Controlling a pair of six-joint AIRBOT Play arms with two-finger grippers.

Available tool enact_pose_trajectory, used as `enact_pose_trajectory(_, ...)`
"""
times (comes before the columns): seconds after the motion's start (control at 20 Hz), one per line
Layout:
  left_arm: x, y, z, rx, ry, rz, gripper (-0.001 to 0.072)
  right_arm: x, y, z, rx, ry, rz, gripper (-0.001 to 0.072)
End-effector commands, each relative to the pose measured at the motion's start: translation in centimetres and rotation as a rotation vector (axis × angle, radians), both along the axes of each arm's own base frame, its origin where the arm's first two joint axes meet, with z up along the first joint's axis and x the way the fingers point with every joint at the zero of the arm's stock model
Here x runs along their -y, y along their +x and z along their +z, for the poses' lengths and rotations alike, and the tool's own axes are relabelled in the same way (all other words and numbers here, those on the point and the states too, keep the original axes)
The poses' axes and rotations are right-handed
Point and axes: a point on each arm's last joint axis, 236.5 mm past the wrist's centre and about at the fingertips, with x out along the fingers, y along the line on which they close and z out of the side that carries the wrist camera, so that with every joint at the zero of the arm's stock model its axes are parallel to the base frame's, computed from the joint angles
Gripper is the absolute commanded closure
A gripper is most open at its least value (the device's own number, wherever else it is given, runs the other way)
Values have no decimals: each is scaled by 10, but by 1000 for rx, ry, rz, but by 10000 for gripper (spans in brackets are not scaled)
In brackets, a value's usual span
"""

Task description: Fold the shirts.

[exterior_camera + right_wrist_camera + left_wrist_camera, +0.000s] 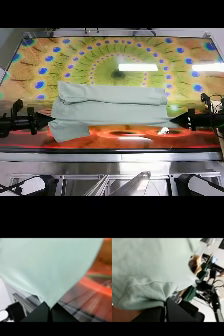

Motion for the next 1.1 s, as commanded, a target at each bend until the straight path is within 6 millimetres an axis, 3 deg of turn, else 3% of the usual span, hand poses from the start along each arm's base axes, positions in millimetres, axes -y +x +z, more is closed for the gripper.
enact_pose_trajectory(0.0,0,37,39,122,-6,19,676,-1,42,20,134,13,-83,691)
enact_pose_trajectory(0.15,10,82,52,165,30,-64,677,2,84,19,198,-48,-105,691)
enact_pose_trajectory(0.3,14,142,44,200,77,-82,677,2,130,4,239,-109,-114,691)
enact_pose_trajectory(0.45,18,191,21,226,87,-129,677,-3,165,-21,248,-149,-102,691)
enact_pose_trajectory(0.55,21,213,-1,227,85,-150,676,-5,178,-39,249,-167,-86,690)
enact_pose_trajectory(0.65,19,227,-26,210,78,-155,676,-9,183,-57,228,-172,-79,690)
enact_pose_trajectory(0.85,20,229,-56,159,31,-197,674,-11,180,-75,223,-183,-49,690)
enact_pose_trajectory(0.95,24,225,-59,153,9,-237,415,-10,181,-75,229,-191,-50,690)
enact_pose_trajectory(1.0,25,222,-56,154,-1,-257,415,-10,181,-75,229,-190,-49,678)
enact_pose_trajectory(1.05,24,221,-51,161,-8,-269,414,-10,181,-73,232,-188,-46,545)
